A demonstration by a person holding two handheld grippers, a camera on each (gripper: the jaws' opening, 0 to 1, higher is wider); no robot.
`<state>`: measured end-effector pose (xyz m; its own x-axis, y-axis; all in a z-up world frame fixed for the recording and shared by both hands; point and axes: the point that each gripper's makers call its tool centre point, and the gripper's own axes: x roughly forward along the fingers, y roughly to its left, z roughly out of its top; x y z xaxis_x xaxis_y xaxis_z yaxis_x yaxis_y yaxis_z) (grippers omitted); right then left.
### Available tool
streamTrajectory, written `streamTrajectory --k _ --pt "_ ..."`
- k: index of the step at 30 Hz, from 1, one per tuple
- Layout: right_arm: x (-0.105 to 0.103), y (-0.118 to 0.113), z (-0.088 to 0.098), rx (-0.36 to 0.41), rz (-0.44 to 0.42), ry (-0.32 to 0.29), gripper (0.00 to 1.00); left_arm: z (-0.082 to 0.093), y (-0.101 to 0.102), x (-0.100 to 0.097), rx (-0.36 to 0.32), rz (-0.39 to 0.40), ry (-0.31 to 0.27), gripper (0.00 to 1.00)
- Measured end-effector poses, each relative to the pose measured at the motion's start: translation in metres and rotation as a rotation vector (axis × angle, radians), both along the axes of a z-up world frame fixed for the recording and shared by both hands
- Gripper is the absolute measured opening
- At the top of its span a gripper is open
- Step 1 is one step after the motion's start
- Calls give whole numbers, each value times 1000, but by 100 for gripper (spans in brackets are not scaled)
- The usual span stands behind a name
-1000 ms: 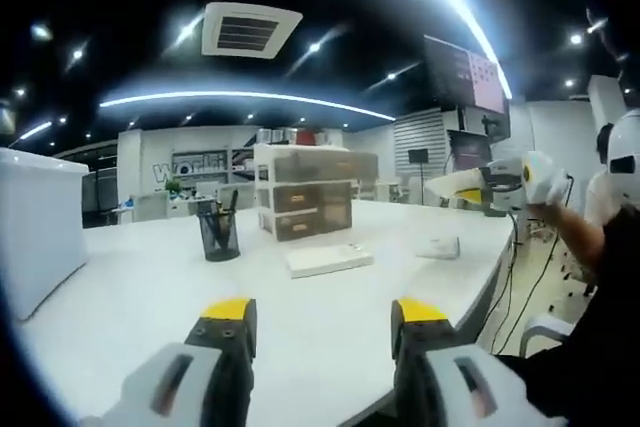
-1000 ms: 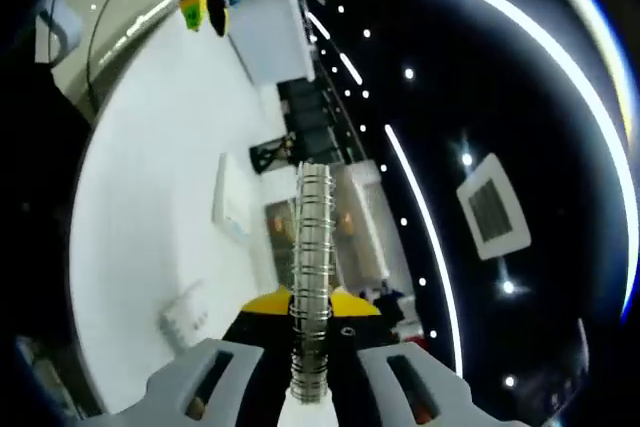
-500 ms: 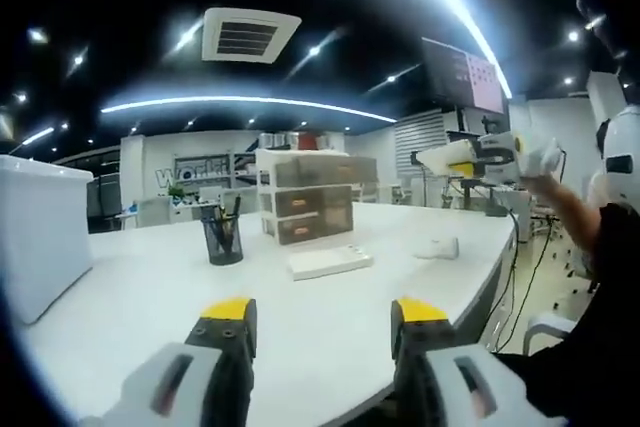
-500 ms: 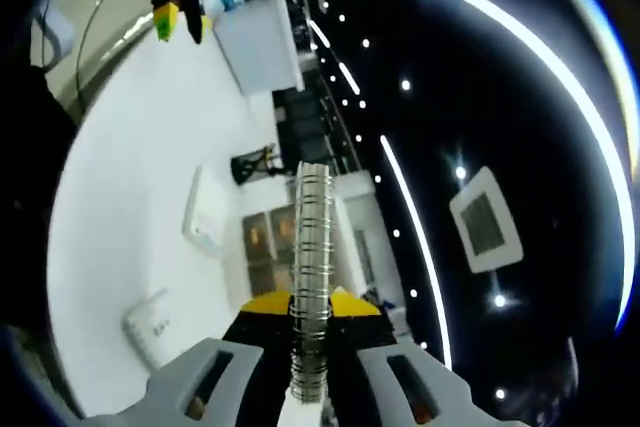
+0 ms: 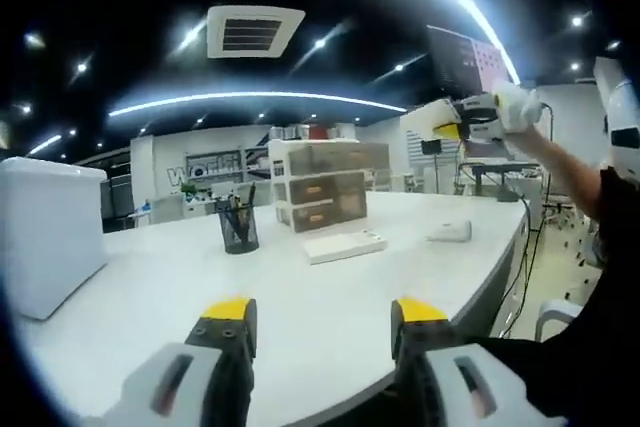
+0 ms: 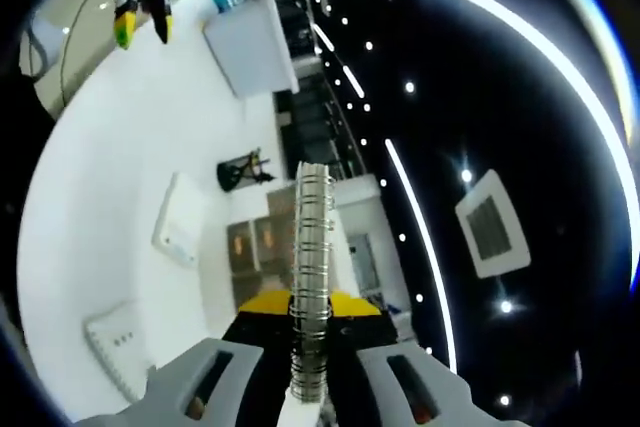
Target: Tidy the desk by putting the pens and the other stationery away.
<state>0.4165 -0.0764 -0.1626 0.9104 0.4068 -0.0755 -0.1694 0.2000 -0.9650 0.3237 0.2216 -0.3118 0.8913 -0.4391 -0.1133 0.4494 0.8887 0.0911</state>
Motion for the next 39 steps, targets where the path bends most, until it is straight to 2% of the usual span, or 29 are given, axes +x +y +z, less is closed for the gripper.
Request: streamTrajectory --k 8,17,24,29,33,36,39 --pt "25 5 14 -36 -11 6 9 3 -5 -4 -20 -20 -16 54" --pt "67 10 35 -93 -36 36 9 -3 -1 -7 -7 -8 -13 54" --pt "94 8 32 -152 -64 83 9 -6 -1 -9 -7 -13 -4 54" --pt "108 8 32 -162 -80 121 9 -6 -1 -9 -13 -17 -6 54" --pt "118 10 36 -179 -92 122 9 -9 -3 -11 -11 -26 6 53" --pt "124 12 37 -230 -103 117 9 -10 -1 -11 -9 -25 11 53" --pt "130 15 39 -234 -105 127 9 -8 3 -12 -14 -18 5 53"
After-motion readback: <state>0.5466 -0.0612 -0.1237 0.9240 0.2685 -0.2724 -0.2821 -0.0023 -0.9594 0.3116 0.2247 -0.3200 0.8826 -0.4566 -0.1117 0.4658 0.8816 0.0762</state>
